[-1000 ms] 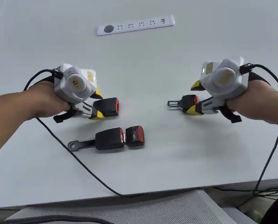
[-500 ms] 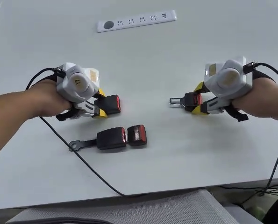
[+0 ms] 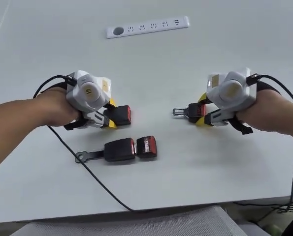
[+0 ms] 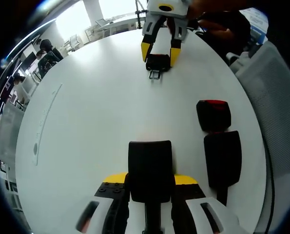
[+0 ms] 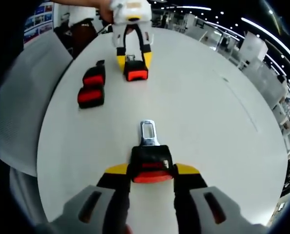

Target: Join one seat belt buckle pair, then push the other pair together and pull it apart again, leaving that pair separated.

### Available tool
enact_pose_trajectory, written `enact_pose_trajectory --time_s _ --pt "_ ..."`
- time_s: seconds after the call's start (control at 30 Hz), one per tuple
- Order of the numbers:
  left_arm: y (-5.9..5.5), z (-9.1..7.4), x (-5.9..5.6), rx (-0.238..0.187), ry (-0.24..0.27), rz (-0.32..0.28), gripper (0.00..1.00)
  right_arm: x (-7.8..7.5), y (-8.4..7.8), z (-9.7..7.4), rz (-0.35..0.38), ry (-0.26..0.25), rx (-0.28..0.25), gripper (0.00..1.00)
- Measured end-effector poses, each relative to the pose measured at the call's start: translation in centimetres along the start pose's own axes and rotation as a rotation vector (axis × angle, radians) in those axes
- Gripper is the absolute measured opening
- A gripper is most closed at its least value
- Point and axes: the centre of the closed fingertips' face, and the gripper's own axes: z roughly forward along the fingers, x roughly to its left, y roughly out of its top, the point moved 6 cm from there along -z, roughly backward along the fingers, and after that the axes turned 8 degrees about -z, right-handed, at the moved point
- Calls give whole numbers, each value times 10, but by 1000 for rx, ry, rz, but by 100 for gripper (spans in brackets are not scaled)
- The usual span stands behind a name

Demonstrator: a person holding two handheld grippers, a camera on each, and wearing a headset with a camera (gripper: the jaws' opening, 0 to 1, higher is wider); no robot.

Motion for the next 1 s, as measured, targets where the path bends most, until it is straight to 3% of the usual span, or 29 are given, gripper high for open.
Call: enact_pose_trajectory --time_s 0.37,0.8,1.0 --pt "1 0 0 1 4 -5 33 -4 36 27 2 1 -73 33" --pt "1 1 0 7 1 -3 33 -3 72 51 -46 13 -111 33" --pt "1 1 1 6 -1 -3 33 1 80 55 -56 22 -135 33"
